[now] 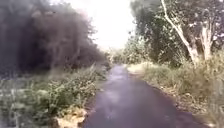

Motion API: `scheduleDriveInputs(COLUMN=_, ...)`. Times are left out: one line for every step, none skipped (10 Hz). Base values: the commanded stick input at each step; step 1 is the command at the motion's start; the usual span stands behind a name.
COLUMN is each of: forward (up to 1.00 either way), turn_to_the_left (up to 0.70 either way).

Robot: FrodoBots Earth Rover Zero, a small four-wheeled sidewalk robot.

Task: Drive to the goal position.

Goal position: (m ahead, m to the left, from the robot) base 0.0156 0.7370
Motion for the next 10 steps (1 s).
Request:
scheduleDriveInputs(forward=0.85, turn_to_the_left=0.0)
scheduleDriveInputs(forward=0.85, turn_to_the_left=0.0)
scheduleDriveInputs(forward=0.85, turn_to_the_left=0.0)
scheduleDriveInputs(forward=0.85, turn_to_the_left=0.0)
scheduleDriveInputs(forward=0.85, turn_to_the_left=0.0)
scheduleDriveInputs(forward=0.85, turn_to_the_left=0.0)
scheduleDriveInputs(forward=0.85, turn_to_the_left=0.0)
scheduleDriveInputs(forward=0.85, turn_to_the_left=0.0)
scheduleDriveInputs(forward=0.85, turn_to_the_left=0.0)
scheduleDriveInputs(forward=0.85, turn_to_the_left=0.0)
